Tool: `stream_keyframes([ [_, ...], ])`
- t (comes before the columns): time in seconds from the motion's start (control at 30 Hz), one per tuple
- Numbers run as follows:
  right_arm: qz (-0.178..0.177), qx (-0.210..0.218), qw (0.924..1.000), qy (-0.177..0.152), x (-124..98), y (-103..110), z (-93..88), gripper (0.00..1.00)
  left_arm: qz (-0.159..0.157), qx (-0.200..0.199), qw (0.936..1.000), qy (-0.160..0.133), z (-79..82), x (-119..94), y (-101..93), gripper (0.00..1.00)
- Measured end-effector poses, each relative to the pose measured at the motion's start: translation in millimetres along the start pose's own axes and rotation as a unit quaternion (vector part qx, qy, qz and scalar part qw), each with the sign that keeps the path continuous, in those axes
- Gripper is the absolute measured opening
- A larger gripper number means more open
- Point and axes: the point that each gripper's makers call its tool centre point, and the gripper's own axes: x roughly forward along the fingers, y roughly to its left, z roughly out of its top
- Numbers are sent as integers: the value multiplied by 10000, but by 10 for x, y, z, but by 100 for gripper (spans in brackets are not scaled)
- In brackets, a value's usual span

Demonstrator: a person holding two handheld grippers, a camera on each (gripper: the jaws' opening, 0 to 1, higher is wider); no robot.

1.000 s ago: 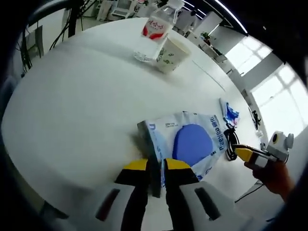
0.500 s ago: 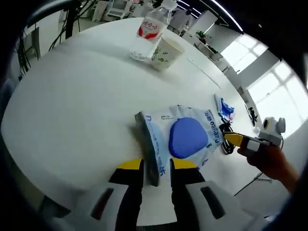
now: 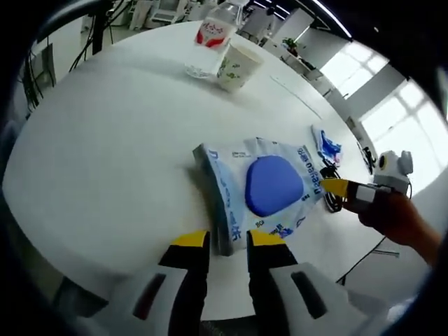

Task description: Arrange the tabletop items into an orderly group along one side of the table until the central work area is clear of visible clutter.

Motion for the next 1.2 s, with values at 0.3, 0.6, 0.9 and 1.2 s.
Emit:
stream_keyframes([
  [0.3,-84,152,9998,41,49,-7,-59,6,-31,-70,9999,88,-83,18,6,5],
  [0.6,-101,239,9996,-104,13,-39,-23,0,-178,31,9998,61,31,36,-82,0],
  [0.9,-215,372,9982,-417,-59,-167,104,0,-344,322,9989,58,289,133,-196,0],
  [1.2,-396,502,9953,-725,-245,-261,260,0,-509,541,9972,25,544,251,-371,0],
])
